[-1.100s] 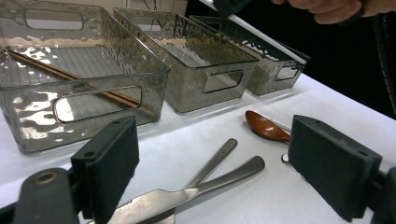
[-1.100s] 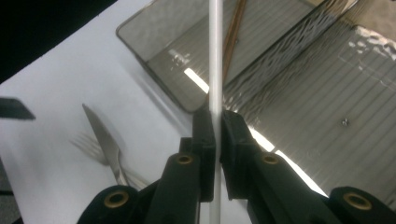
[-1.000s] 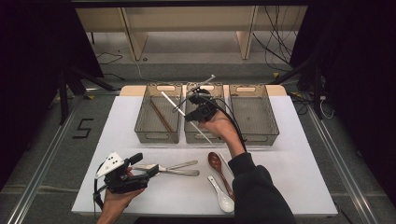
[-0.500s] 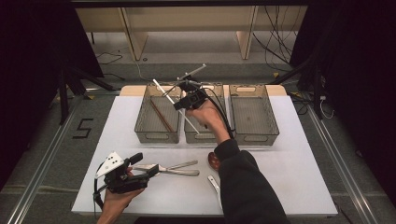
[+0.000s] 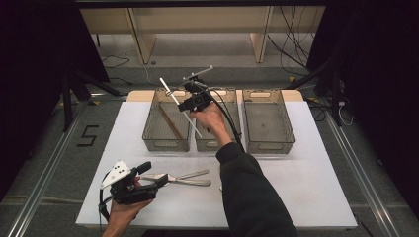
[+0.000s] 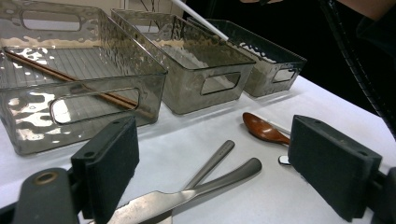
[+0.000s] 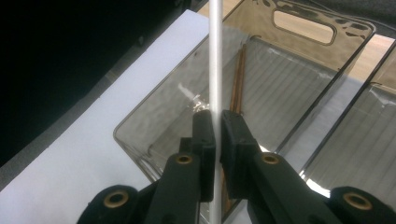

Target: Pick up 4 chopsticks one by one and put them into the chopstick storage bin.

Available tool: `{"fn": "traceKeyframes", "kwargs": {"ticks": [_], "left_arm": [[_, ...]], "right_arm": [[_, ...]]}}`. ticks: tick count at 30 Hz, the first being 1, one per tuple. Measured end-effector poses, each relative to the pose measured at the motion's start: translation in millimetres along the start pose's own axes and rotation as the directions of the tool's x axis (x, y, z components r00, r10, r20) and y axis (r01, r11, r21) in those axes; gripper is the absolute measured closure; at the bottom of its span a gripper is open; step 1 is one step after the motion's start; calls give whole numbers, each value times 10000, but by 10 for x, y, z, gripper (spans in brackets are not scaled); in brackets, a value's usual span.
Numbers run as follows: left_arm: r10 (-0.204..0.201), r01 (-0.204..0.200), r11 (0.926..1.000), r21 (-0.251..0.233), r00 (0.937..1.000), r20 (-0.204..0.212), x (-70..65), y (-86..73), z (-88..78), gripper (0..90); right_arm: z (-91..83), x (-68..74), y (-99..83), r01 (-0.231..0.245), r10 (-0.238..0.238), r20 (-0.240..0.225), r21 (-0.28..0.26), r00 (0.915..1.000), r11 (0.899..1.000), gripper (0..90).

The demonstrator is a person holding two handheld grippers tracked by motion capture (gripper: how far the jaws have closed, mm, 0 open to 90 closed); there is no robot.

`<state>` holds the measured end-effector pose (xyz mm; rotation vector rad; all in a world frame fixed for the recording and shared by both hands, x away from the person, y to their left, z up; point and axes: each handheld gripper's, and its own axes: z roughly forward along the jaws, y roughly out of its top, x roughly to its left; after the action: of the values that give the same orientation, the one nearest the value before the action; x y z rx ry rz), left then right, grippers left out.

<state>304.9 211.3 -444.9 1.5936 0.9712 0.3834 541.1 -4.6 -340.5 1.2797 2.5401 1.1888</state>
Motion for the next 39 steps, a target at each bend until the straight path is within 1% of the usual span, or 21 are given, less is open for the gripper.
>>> {"fn": "traceKeyframes", "kwargs": {"ticks": [8,13,20,25,29,39], "left_arm": [[32,-32,10000,-1,10000,39,2,3,-6,159],[6,-6,10000,-21,10000,55,0,4,-8,159],[-30,30,10000,-39,10000,88,-2,7,-10,159],[-20,21,10000,-58,10000,79,5,9,-14,159],[1,-1,10000,-42,10000,95,0,10,-13,159],[-31,32,10000,-61,9999,121,-1,12,-15,159]], "right_arm": [[135,42,56,-101,106,278,-155,9996,9998,853],[221,56,77,-219,228,356,-242,9991,9995,853],[342,47,104,-531,551,521,-379,9971,9979,852],[410,87,129,-545,564,528,-374,9970,9978,852],[470,99,135,-555,570,607,-259,9965,9981,852],[574,63,149,-812,823,784,-174,9935,9965,852]]}}
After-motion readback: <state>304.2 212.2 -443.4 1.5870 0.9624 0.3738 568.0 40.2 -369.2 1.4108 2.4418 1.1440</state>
